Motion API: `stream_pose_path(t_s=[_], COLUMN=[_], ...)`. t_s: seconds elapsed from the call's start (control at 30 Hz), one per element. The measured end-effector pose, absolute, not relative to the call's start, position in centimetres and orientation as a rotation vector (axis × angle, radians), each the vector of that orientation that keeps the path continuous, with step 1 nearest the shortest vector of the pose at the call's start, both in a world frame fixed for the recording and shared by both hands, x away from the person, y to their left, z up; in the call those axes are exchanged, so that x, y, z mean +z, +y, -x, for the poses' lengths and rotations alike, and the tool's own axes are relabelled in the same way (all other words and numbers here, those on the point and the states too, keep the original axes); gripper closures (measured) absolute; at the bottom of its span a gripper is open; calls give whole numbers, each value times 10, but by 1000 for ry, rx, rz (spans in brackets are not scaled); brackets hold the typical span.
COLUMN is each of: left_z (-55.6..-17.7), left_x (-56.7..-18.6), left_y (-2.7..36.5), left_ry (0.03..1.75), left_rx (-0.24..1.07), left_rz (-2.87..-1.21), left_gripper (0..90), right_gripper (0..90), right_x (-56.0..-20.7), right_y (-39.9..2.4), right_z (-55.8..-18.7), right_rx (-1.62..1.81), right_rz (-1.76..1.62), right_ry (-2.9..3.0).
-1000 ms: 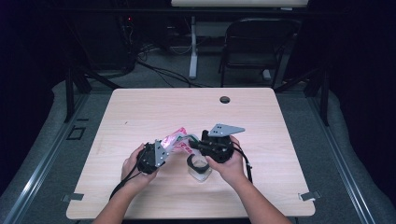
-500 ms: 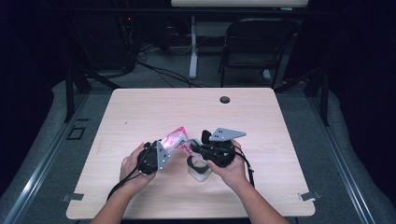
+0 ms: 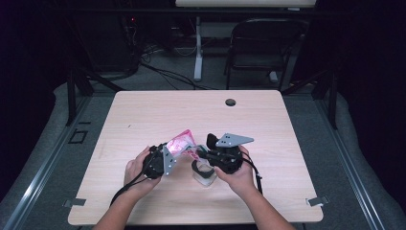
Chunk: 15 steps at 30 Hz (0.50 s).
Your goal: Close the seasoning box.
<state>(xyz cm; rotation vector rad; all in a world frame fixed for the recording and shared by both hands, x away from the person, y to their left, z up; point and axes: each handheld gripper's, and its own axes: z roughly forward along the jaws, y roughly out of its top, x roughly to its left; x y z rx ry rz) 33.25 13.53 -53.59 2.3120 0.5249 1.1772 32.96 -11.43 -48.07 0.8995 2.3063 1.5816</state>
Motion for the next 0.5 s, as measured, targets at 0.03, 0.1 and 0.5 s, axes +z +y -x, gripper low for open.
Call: stream_pose_path(t_s=[0.03, 0.1, 0.5], left_z=[-332, -332, -332], left_x=[-536, -535, -536], left_y=[135, 135, 135], left_ry=[524, 522, 490], left_rx=[1177, 1173, 1220], left_rz=[-2312, -2317, -2300], left_gripper=[606, 607, 606], right_gripper=[898, 898, 898], right_x=[-481, -481, -480], right_y=[-114, -114, -115], right_z=[-329, -329, -327], right_rx=[1579, 1583, 1577], right_rz=[-900, -901, -899], right_ry=[2306, 2302, 2297])
